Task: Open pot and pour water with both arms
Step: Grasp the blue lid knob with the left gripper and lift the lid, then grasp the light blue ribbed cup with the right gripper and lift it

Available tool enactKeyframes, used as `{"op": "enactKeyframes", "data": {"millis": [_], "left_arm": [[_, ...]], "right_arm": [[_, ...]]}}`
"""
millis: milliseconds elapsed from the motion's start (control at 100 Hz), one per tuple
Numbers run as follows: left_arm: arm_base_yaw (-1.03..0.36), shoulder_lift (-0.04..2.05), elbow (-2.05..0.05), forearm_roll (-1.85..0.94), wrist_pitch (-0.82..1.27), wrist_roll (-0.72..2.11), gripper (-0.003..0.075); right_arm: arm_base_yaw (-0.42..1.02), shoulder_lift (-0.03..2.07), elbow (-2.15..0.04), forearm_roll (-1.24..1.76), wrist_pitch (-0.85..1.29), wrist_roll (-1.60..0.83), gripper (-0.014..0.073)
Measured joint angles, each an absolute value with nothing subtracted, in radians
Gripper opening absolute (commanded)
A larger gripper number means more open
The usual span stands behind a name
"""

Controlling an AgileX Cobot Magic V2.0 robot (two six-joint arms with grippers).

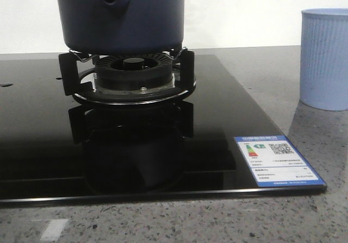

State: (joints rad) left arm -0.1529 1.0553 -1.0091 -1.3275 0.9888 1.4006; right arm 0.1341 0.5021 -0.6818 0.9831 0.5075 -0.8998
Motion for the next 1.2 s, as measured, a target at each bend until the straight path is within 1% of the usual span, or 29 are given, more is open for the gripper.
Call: {"op": "enactKeyframes", "data": {"millis": [30, 80, 290, 540, 730, 910, 980, 1020, 1200], "left_arm": [[-0.153, 1.086, -1.021, -1.328, 0.971, 1.402, 0.0583], [-0.153, 1.132, -1.047, -1.326, 0.953, 1.415, 0.0583], [-0.153, 1.342, -1.194, -1.369, 0.915, 1.521, 0.0592], [-0.153, 1.555, -1.339, -1.387, 0.907, 1.56, 0.0594], [-0.153, 1.648, -1.39, -1.397, 0.928, 1.567, 0.0594], [-0.153, 1.691, -1.405, -1.422, 0.955, 1.567, 0.0585], [-0.153, 1.698, -1.406, -1.424, 0.963, 1.569, 0.0565], [-0.153, 1.7, -1.406, -1.424, 0.969, 1.569, 0.054], [-0.153, 1.705, -1.406, -1.424, 1.013, 1.572, 0.0375]], "right_arm": [[0.134, 0.502, -0.682, 0.985, 0.49, -0.902, 0.0645], [0.134, 0.502, -0.682, 0.987, 0.458, -0.904, 0.0667], [0.134, 0.502, -0.682, 0.992, 0.407, -0.906, 0.0666], [0.134, 0.502, -0.682, 0.995, 0.406, -0.906, 0.0666], [0.134, 0.502, -0.682, 0.995, 0.406, -0.906, 0.0666], [0.134, 0.502, -0.682, 0.995, 0.406, -0.908, 0.0666], [0.134, 0.502, -0.682, 0.995, 0.408, -0.908, 0.0666], [0.134, 0.502, -0.682, 0.995, 0.412, -0.908, 0.0666], [0.134, 0.502, -0.682, 0.995, 0.419, -0.908, 0.0666]]}}
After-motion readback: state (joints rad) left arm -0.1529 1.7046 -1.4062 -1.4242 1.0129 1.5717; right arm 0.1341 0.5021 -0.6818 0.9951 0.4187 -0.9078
